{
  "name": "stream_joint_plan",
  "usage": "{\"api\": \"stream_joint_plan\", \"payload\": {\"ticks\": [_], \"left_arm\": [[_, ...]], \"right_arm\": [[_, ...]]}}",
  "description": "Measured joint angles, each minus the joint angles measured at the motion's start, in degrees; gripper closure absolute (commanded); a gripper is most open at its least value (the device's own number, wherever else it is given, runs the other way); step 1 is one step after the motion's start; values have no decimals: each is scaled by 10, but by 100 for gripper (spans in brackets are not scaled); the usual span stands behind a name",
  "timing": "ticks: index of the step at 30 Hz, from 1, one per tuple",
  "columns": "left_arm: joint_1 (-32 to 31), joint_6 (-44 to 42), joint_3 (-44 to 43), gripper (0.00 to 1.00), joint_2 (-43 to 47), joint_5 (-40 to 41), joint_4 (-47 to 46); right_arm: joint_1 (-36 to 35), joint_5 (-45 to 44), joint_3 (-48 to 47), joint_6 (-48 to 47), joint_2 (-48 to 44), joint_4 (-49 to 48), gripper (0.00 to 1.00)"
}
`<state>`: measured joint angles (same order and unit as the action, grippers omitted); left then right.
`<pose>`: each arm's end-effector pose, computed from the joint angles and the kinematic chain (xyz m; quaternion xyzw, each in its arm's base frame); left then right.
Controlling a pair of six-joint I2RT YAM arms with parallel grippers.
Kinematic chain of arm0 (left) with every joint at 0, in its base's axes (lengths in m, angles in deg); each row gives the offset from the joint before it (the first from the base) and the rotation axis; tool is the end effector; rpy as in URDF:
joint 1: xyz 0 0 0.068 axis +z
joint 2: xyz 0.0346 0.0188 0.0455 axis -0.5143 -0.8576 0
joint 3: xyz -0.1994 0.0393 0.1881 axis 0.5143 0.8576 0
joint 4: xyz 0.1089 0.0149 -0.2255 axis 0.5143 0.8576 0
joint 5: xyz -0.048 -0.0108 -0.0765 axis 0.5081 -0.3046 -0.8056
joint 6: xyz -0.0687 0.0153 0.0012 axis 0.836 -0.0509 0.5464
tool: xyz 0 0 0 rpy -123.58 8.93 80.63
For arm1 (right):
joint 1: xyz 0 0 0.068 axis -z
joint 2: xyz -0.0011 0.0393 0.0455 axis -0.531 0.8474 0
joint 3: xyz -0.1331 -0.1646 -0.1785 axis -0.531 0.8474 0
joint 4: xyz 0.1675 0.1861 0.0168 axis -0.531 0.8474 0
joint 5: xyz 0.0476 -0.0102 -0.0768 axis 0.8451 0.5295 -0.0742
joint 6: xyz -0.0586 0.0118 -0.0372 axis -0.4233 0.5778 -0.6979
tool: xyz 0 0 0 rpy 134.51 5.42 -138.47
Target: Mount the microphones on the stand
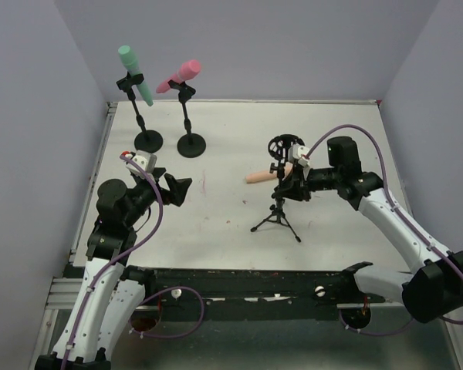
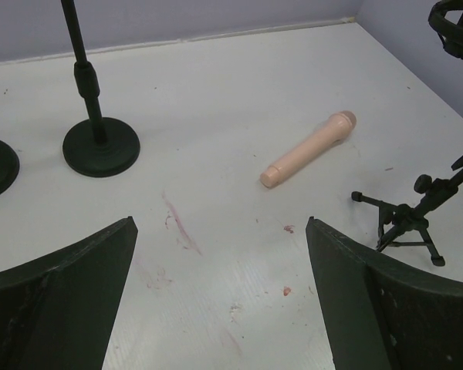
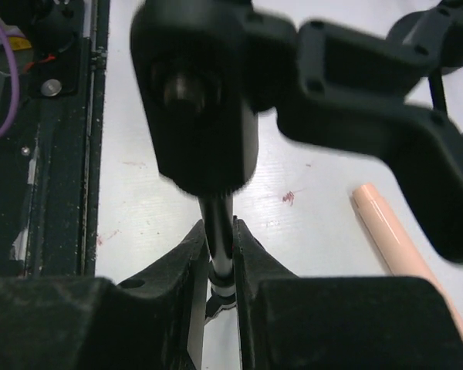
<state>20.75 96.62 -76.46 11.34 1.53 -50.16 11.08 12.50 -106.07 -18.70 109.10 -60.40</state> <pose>0.1451 -0.0473 0.3246 0.1133 0.7305 -0.2597 0.6214 0.2081 0.1321 0.3024 -0.5443 0.6020 0.3939 0.4315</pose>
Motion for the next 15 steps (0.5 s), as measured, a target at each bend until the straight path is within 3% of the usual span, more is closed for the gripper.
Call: {"api": "stream_joint_plan", "payload": {"ticks": [7, 15], "left_arm": [[0, 0, 1, 2, 0, 0, 0], [0, 0, 3, 2, 0, 0, -5]], "right_arm": [[20, -6, 16, -21, -8, 32, 43], [55, -7, 17, -78, -36, 103, 20]]}}
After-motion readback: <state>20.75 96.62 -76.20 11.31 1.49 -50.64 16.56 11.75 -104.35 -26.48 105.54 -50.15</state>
